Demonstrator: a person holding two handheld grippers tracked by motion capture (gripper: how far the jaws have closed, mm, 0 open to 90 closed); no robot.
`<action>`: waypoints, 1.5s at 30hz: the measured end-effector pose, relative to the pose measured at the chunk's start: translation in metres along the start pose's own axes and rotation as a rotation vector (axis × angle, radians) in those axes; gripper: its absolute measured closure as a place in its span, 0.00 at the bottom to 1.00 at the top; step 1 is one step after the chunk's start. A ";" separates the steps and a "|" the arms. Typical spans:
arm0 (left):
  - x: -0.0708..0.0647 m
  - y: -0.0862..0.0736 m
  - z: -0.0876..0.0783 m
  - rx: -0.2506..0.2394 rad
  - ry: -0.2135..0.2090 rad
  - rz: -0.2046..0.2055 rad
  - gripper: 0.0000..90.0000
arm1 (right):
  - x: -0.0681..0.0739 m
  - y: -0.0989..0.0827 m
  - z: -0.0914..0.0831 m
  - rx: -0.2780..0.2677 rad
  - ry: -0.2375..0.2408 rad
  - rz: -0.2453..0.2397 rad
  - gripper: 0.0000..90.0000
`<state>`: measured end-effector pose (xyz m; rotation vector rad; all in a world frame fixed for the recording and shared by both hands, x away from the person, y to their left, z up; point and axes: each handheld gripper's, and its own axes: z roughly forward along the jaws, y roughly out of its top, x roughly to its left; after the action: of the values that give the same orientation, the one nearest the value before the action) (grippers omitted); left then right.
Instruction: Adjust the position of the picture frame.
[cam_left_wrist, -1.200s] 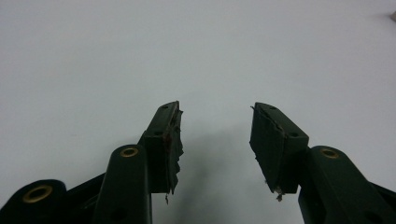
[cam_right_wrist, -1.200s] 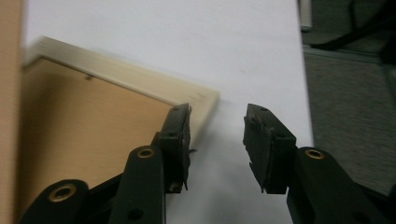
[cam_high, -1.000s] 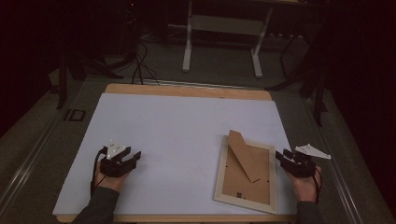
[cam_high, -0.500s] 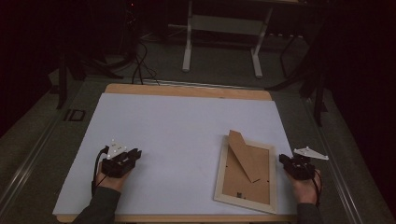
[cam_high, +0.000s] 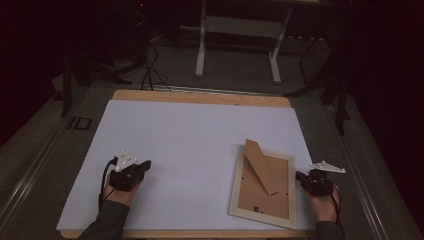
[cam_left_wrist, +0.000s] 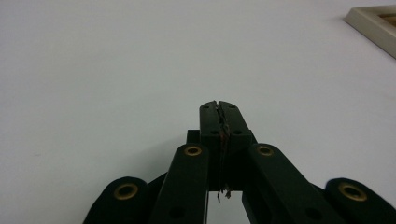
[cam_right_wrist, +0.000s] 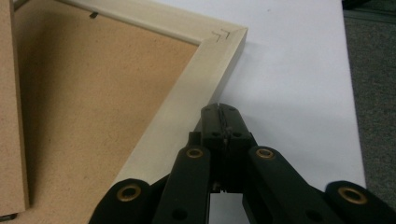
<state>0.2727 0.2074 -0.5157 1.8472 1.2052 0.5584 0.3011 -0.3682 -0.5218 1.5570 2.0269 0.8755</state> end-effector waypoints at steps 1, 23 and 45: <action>0.001 0.000 0.000 0.000 0.005 -0.003 1.00 | 0.001 0.000 0.000 0.003 0.000 0.000 1.00; 0.006 -0.001 -0.002 -0.009 -0.002 -0.043 1.00 | 0.003 -0.005 0.000 0.022 0.019 0.037 1.00; 0.009 -0.002 -0.002 -0.009 0.004 -0.049 1.00 | 0.011 -0.001 0.007 0.012 0.040 0.029 1.00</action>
<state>0.2740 0.2170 -0.5174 1.8049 1.2457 0.5393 0.3023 -0.3562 -0.5266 1.5915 2.0458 0.9135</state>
